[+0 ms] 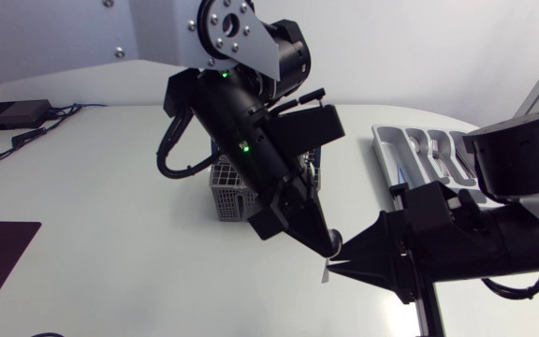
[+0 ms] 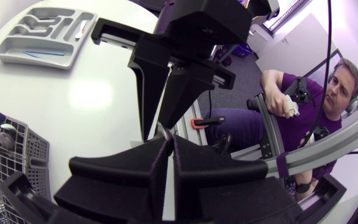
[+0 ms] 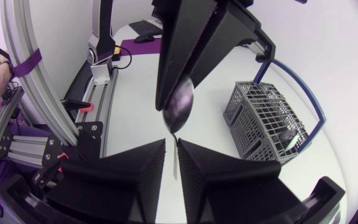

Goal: Unload the cutlery basket into the drawer organizer.

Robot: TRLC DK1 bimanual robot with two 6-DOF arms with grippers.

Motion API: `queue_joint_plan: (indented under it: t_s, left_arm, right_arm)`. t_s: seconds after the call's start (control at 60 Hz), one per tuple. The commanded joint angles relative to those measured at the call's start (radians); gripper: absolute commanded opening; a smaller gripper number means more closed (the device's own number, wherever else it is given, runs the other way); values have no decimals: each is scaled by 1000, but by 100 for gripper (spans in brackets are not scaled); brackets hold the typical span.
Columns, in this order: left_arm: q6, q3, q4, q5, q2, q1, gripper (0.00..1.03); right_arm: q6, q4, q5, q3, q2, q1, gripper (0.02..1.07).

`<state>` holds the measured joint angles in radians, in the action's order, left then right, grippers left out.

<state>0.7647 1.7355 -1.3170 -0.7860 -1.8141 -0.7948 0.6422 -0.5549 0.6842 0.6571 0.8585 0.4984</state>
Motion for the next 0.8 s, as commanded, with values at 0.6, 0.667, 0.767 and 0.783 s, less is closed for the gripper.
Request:
queue_joint_plan:
  t_s: [0.6, 0.667, 0.767, 0.783]
  left_arm:
    - [-94, 84, 73, -38, -19, 72, 69]
    - [-146, 81, 130, -38, -17, 91, 75]
    - [-258, 64, 251, -2, -17, 118, 76]
    - [-280, 61, 272, 18, -19, 121, 76]
  right_arm:
    - [-1, -27, -69, -48, -24, -34, 7]
    - [27, -42, -71, -53, -30, -78, 7]
    - [93, -57, -72, -56, -39, -193, 7]
    - [100, -59, -72, -57, -41, -212, 7]
